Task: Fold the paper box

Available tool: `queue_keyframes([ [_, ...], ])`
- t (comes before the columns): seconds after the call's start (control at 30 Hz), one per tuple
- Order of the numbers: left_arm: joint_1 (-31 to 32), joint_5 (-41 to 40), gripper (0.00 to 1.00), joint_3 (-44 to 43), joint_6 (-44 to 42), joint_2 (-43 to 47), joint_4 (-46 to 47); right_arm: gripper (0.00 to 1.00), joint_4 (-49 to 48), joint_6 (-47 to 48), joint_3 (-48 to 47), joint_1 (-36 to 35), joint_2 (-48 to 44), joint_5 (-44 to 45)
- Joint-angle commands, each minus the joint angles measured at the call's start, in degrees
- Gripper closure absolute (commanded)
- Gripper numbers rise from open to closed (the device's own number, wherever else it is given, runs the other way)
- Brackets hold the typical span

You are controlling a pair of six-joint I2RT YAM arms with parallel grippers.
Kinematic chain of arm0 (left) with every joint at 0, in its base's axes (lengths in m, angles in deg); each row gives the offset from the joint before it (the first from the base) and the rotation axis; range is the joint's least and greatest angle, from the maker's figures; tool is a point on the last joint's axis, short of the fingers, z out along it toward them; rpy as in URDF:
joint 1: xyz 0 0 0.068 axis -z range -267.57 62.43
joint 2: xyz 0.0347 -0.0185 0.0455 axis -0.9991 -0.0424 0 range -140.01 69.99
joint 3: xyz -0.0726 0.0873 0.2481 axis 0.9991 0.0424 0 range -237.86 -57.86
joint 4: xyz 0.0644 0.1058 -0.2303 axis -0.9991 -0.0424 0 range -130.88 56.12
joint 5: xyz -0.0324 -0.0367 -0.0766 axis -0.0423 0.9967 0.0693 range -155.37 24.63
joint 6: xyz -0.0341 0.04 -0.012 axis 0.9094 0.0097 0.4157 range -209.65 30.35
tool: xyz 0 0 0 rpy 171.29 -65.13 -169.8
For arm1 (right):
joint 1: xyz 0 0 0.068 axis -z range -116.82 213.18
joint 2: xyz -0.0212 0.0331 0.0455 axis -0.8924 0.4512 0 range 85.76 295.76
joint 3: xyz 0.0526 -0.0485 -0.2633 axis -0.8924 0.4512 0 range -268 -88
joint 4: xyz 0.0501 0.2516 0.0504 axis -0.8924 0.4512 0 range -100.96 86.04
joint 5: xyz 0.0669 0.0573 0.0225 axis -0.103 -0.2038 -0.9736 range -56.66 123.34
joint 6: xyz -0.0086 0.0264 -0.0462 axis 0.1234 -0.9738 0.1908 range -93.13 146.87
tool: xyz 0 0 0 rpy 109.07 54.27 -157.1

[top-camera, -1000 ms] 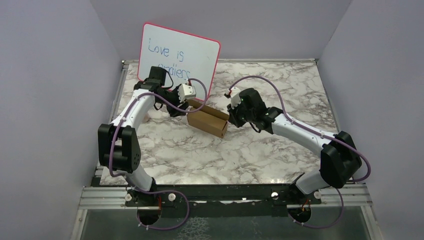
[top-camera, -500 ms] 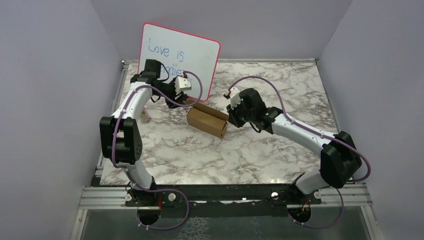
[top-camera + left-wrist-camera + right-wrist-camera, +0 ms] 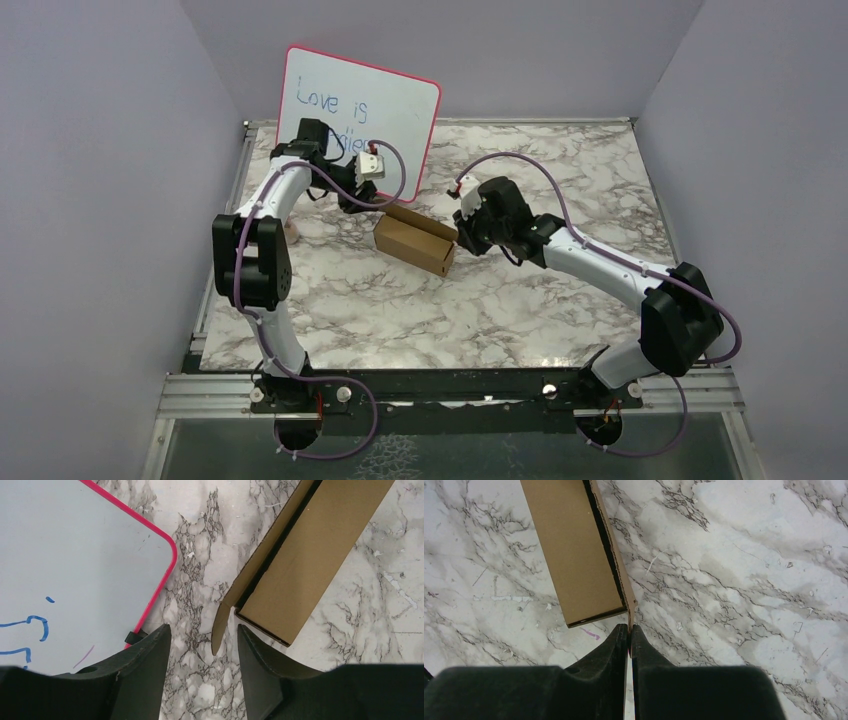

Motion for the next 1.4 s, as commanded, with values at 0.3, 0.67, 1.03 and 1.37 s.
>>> queue_keyframes([
  [0.3,1.04,4.34,0.8,-1.82,-1.58,-1.21,-2.45,0.88,0.79,1.22,-2.09,-0.77,-0.83,1.61],
  [0.67,1.23,2.54,1.0,5.83,2.86,6.17,-1.86,0.97,0.7,2.2,-4.56,-0.76,0.27,5.89],
  [1.03,4.67,-9.41,1.0,14.04,34.41,12.56,10.72,0.99,1.78,1.23,-8.82,-0.75,4.79,9.94],
  [1.37,9.71,-24.24,1.0,18.84,59.88,16.28,18.37,0.99,3.34,-3.86,-9.69,-0.81,5.79,12.57],
])
